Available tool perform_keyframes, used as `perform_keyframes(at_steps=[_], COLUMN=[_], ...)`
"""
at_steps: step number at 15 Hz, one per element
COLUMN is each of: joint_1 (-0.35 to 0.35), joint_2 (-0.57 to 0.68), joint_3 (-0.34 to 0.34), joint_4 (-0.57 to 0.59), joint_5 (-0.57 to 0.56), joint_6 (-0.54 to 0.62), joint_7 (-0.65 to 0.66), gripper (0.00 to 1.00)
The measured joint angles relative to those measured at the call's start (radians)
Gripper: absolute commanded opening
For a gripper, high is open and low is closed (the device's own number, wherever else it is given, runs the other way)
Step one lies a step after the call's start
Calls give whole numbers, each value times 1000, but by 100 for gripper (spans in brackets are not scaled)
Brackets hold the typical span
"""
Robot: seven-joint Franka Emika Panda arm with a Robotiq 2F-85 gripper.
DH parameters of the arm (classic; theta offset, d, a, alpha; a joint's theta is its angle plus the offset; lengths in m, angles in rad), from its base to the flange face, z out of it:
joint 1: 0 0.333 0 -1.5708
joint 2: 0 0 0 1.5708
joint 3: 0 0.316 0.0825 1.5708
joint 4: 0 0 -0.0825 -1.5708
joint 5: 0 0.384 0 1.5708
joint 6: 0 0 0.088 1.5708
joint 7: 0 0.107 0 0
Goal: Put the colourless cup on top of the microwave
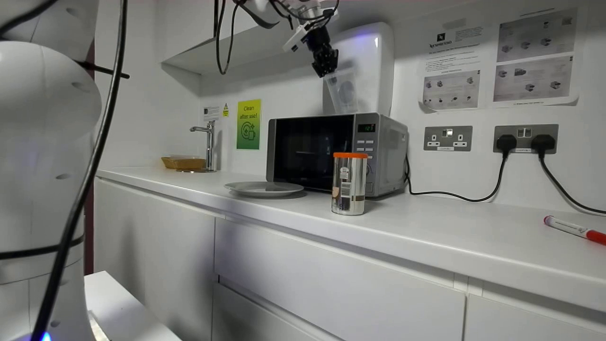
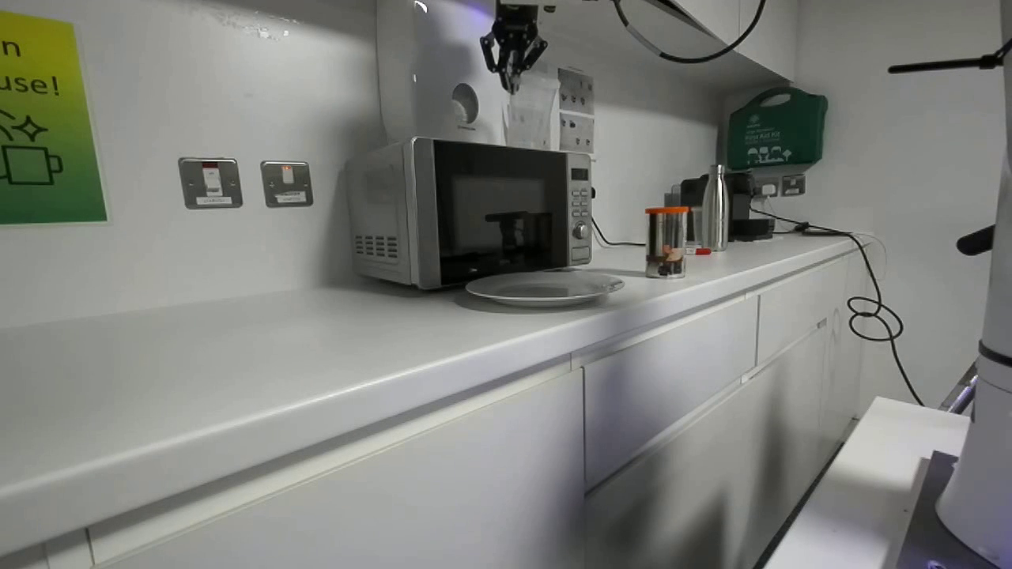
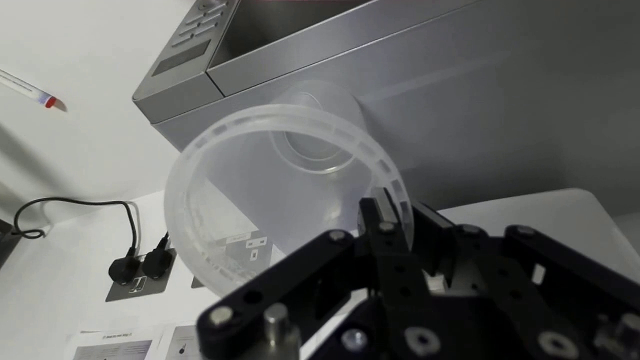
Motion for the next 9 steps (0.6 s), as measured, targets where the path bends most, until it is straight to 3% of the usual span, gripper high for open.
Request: perform_keyframes(at_steps=[3, 4, 6, 9], joint_1=[0, 0, 0, -1], joint_2=[6, 7, 7, 13], joint_3=[-3, -3, -4, -5], joint_4=[0, 0, 0, 0], joint_5=[1, 1, 1, 1], joint_6=[18, 22, 23, 23], joint_7=[1, 1, 1, 1], gripper=[2, 32, 41, 63])
